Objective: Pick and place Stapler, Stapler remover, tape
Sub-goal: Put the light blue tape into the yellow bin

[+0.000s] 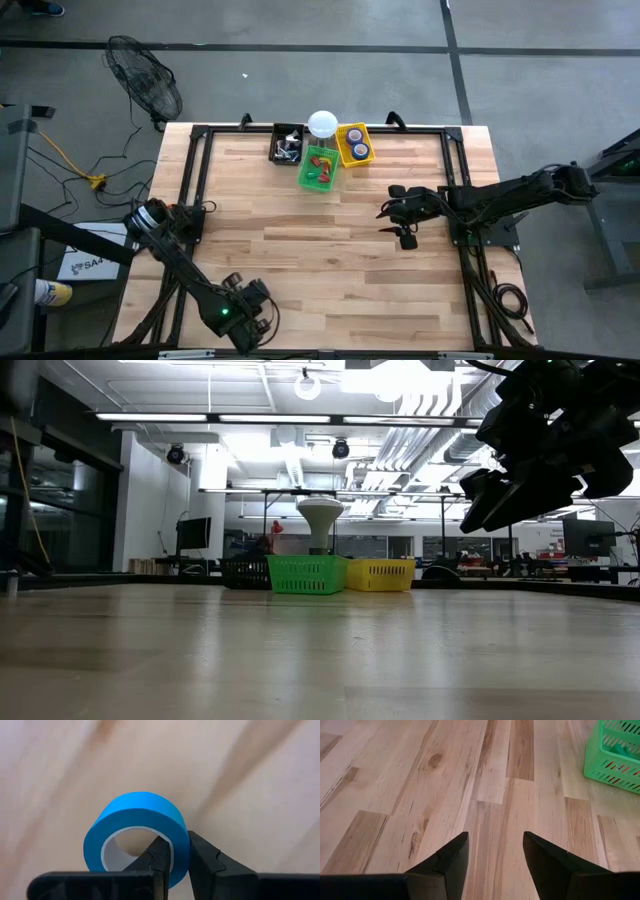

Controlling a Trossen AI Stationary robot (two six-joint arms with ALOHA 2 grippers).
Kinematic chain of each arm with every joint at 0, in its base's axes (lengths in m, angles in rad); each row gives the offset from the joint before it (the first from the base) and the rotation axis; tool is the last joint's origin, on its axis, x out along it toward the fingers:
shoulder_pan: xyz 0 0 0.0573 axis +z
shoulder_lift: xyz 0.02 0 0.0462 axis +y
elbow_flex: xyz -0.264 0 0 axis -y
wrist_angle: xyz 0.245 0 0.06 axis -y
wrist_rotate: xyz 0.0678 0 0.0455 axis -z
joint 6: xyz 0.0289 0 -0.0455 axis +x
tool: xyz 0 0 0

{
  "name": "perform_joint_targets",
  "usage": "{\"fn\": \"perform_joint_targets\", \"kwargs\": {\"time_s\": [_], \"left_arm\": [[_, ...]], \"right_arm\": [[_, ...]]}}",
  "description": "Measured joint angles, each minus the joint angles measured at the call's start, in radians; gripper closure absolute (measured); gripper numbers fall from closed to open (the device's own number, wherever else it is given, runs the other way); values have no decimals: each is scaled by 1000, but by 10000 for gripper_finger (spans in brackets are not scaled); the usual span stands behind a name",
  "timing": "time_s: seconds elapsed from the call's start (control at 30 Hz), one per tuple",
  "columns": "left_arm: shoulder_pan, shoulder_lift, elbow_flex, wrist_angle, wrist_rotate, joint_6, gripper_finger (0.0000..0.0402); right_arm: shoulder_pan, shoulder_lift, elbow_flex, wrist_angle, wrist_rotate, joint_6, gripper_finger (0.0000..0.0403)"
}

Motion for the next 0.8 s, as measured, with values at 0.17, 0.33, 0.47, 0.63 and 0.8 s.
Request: {"fn": "perform_joint_targets", "kwargs": {"time_s": [0.17,0.33,0.47,0.63,0.8], "left_arm": [[3,1,10,22,-217,103,362],[2,1,10,77,-442,230,362],[2,1,10,119,-580,307,362],[13,1,10,173,-697,412,362],[69,0,10,249,-703,550,362]], "right_arm": [[0,0,0,0,0,-2,224],[0,0,0,0,0,-2,224],[0,0,0,0,0,-2,224],[0,0,0,1,0,-2,224],[0,0,0,10,0,-2,224]]}}
